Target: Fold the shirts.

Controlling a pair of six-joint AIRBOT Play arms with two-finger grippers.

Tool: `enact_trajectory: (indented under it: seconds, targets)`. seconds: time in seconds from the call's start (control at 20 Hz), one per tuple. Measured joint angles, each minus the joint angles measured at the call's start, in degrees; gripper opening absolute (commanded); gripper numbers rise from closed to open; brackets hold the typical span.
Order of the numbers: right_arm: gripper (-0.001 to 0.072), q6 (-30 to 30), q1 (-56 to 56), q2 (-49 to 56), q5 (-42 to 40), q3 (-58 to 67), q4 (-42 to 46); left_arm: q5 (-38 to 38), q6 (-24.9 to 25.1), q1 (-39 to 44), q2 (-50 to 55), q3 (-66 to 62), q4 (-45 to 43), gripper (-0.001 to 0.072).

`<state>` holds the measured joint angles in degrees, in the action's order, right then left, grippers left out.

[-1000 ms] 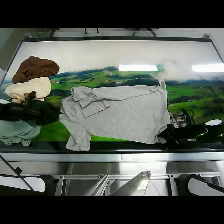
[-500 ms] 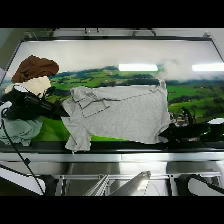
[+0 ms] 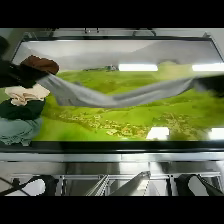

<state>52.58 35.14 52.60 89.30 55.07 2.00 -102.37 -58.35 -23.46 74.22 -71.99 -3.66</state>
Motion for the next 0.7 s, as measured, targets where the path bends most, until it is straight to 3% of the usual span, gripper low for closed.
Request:
enact_trajectory:
  seconds: [0.15, 0.35, 0.55, 0.7]
  targets:
    - [0.0011, -0.22, 5.60, -4.66, -2.14, 8.83, -10.10, -2.16, 0.24, -5.11, -9.27, -0.02, 15.06, 0.0025]
    - [0.0011, -0.37, 11.72, -10.34, -7.04, 16.85, -16.28, -3.10, -1.31, -15.43, -19.98, -0.02, 31.36, 0.0029]
    - [0.0011, -0.37, 13.44, -12.41, -9.22, 20.72, -18.23, -3.34, -2.69, -24.22, -26.40, -0.04, 37.62, 0.0029]
    - [0.0011, -0.07, 13.79, -12.94, -9.44, 21.68, -15.89, -3.48, -3.67, -24.94, -27.04, -0.07, 37.70, 0.0029]
